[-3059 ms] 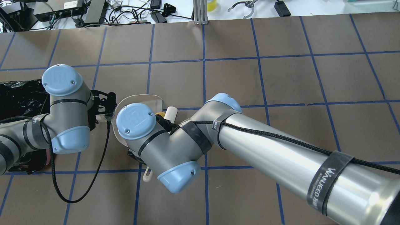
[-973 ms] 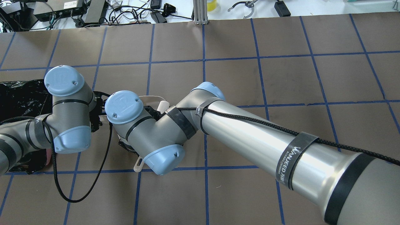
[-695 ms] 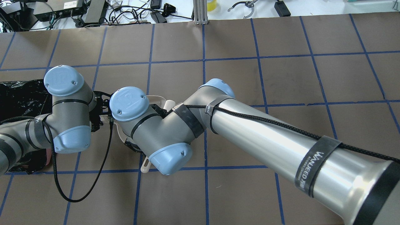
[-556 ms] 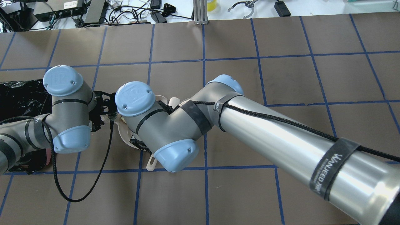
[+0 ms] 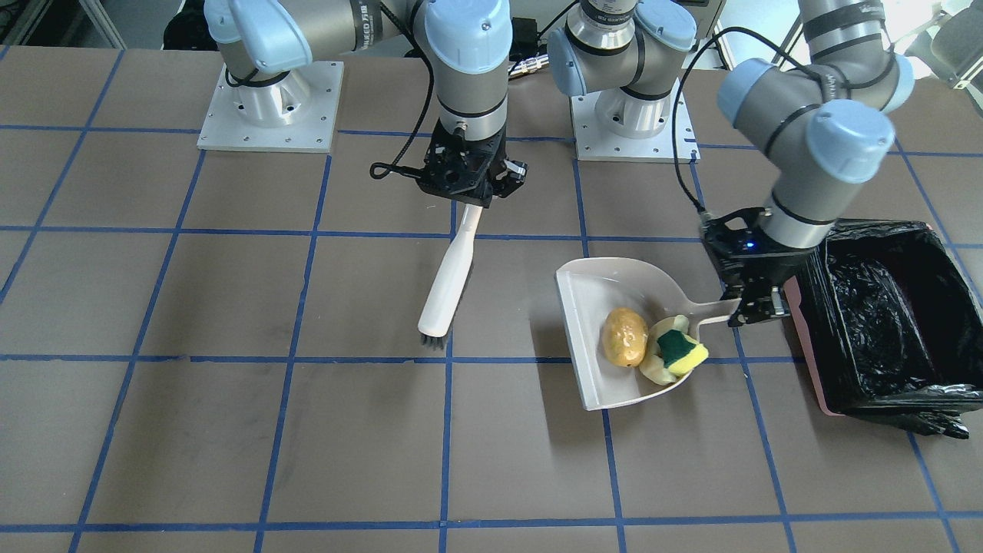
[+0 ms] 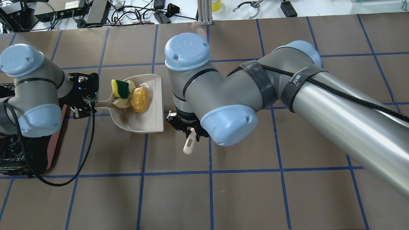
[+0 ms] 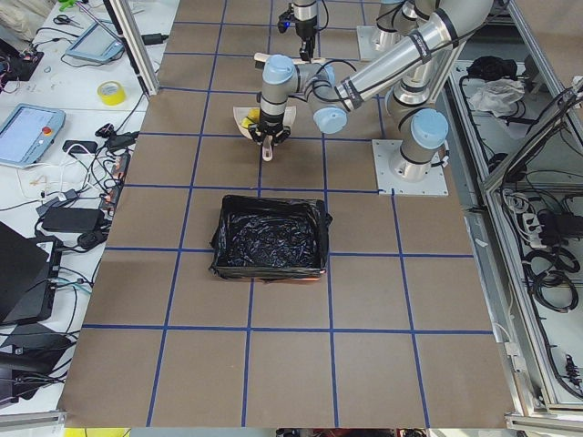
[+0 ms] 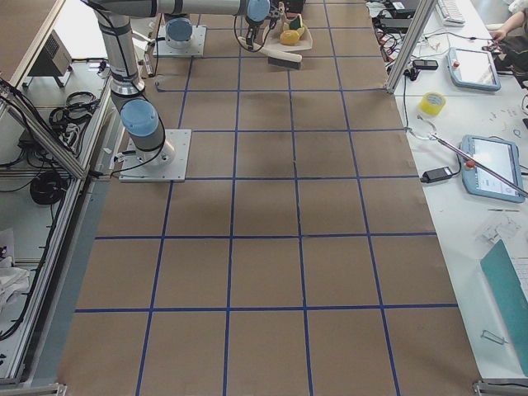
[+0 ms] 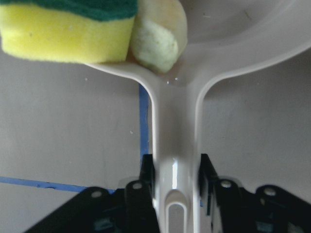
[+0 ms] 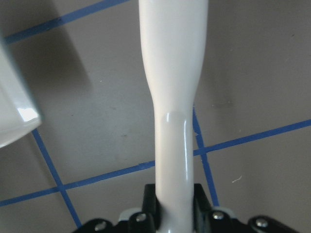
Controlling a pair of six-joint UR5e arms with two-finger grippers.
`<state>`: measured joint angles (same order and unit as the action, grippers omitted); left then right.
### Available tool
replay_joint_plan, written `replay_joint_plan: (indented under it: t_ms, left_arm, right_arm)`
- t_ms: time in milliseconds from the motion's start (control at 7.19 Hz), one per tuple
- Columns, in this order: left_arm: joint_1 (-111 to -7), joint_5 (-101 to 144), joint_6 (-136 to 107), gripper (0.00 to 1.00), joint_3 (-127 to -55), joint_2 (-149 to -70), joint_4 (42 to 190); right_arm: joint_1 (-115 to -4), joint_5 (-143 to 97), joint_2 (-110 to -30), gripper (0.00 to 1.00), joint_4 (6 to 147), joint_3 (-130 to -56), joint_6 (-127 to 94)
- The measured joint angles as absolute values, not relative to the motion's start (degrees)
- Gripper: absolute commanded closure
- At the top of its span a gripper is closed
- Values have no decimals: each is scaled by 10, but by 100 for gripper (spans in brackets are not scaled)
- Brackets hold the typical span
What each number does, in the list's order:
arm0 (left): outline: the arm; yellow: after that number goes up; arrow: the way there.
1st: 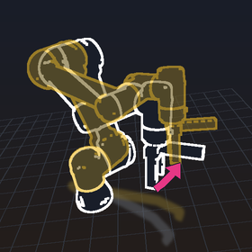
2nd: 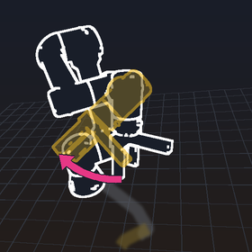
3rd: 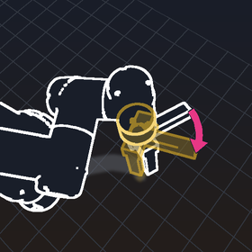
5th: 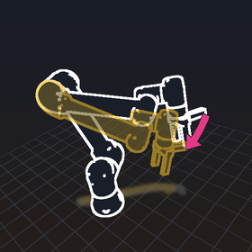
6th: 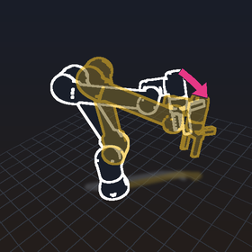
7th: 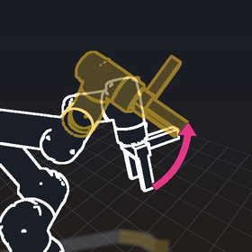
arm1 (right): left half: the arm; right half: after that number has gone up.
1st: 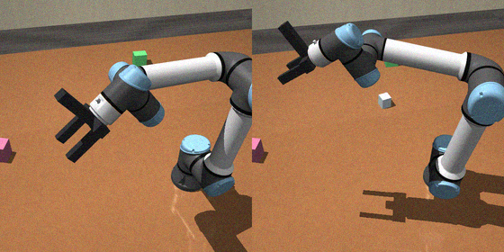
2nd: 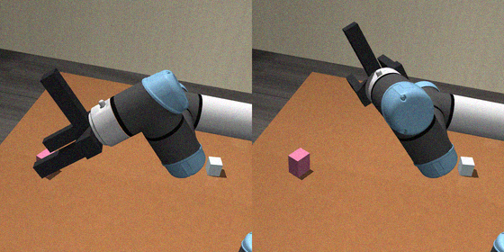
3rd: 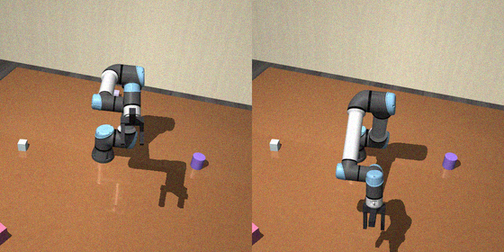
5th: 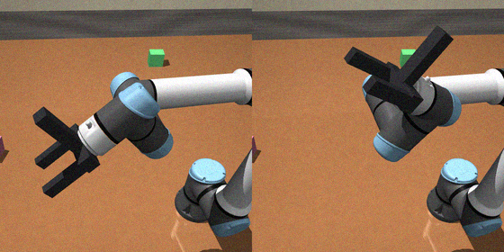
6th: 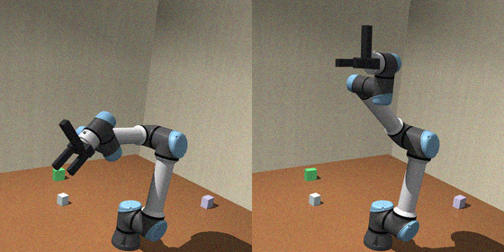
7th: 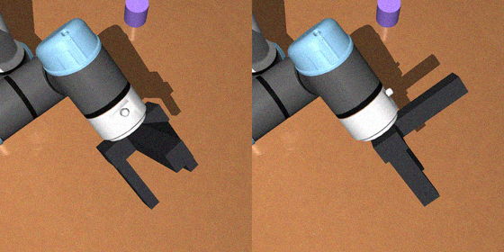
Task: Sweep and dump trash into bin
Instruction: 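Lift the dustpan over the bin with the left gripper while the right withdraws, then tip the dustpan into the black bin with the left gripper, then lower it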
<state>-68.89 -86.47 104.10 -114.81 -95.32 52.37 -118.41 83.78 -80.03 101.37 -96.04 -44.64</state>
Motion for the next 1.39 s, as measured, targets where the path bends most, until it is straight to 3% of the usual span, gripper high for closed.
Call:
replay_joint_plan:
  t_ms: [417,695,973,1390]
  left_arm:
    - [-519,-814,1199,100,-1004,-957,732]
    - [-421,-853,1300,100,-949,-962,787]
    - [-359,-944,1382,100,-935,-965,734]
    - [-357,-1086,1433,100,-934,-968,608]
  right_arm:
    - [-1061,874,-833,100,947,-961,-312]
    - [-925,888,-838,100,938,-962,-141]
    - [-815,900,-824,100,944,-964,8]
    - [-744,906,-769,100,1010,-965,97]
